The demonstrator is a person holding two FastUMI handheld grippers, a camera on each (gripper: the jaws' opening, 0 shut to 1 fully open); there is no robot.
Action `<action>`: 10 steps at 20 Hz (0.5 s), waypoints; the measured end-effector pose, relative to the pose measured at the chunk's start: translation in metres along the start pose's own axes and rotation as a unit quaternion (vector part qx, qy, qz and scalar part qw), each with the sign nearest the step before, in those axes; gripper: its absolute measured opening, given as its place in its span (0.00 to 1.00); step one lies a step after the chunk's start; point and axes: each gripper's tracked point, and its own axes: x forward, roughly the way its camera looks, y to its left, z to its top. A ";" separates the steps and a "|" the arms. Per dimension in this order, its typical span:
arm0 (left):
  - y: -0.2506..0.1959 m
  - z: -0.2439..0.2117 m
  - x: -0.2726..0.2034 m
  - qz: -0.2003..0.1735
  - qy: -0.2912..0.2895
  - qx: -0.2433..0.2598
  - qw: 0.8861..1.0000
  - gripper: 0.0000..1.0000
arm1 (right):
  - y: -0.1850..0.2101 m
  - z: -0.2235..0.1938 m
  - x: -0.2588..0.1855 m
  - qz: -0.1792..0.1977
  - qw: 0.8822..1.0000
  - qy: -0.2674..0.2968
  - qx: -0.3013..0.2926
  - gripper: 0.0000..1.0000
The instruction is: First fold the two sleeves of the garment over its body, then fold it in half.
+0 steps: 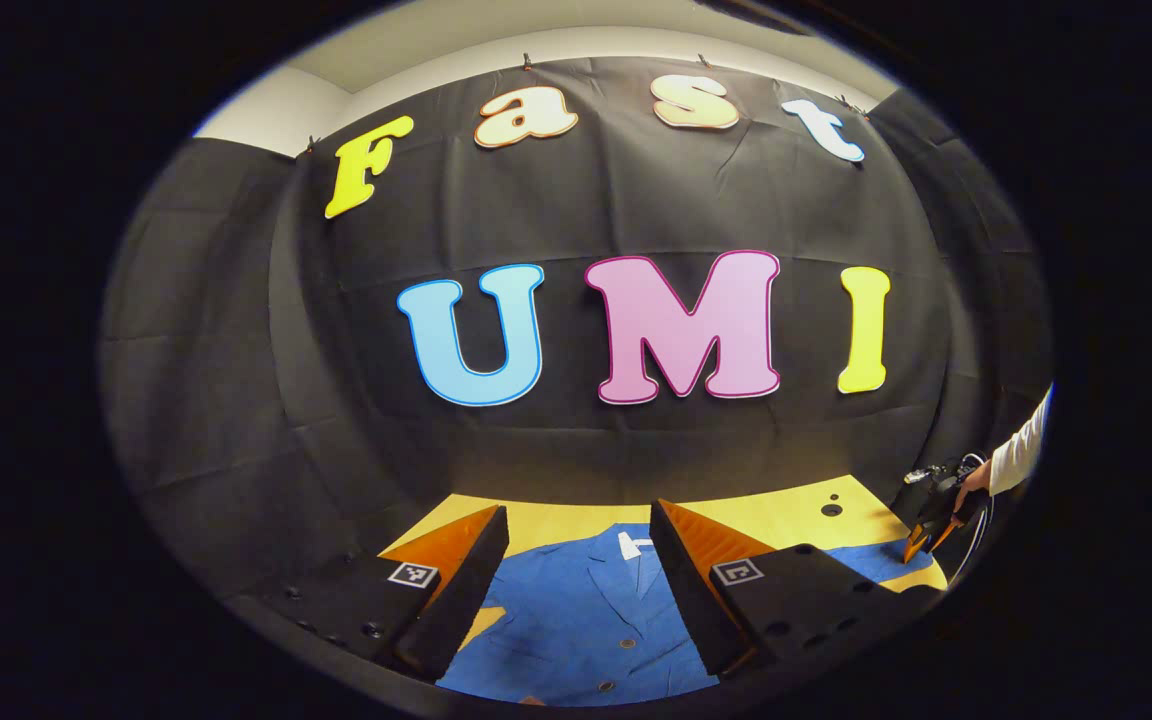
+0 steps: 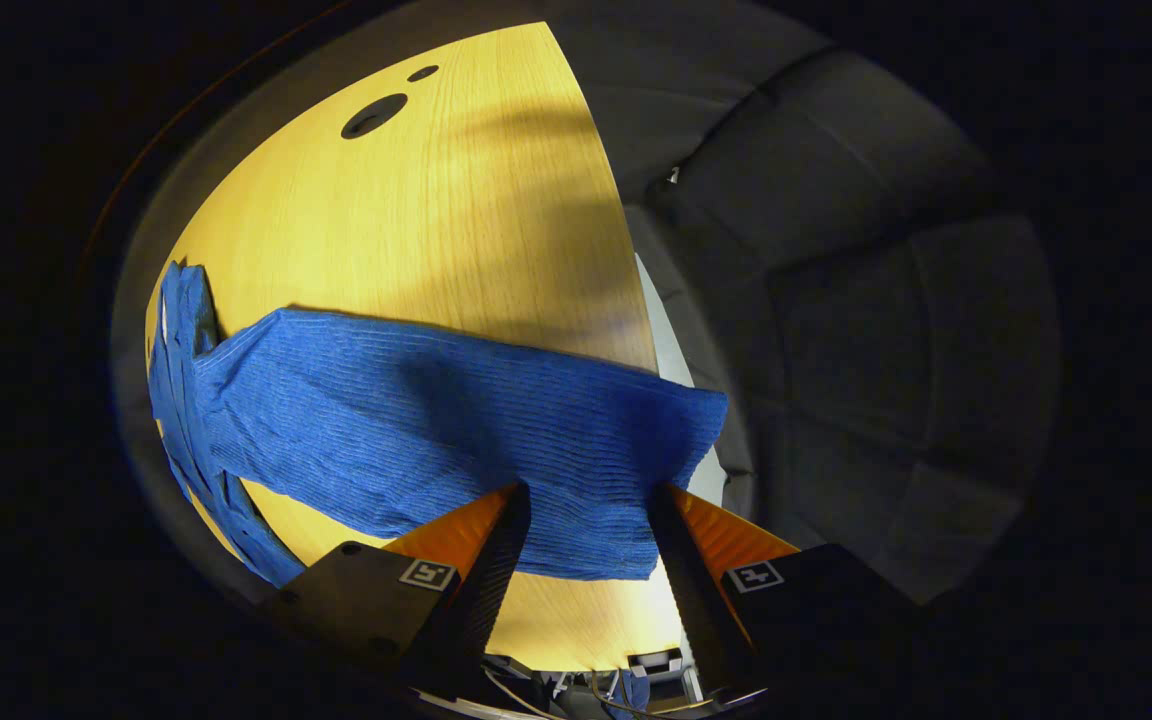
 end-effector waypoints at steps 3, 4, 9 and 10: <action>-0.003 0.001 -0.006 -0.012 -0.003 0.003 1.000 0.82 | 0.010 0.006 0.003 -0.020 1.000 -0.020 0.008 0.30; 0.000 0.004 -0.009 -0.013 -0.010 0.009 1.000 0.82 | 0.010 0.007 0.002 -0.028 0.999 -0.023 -0.009 0.05; 0.033 0.007 -0.027 -0.022 -0.032 0.007 0.999 0.81 | 0.037 0.021 -0.048 -0.016 0.996 -0.087 -0.002 0.05; 0.042 0.002 -0.030 -0.027 -0.031 0.002 0.999 0.82 | 0.041 0.025 -0.066 -0.017 0.995 -0.102 -0.002 0.05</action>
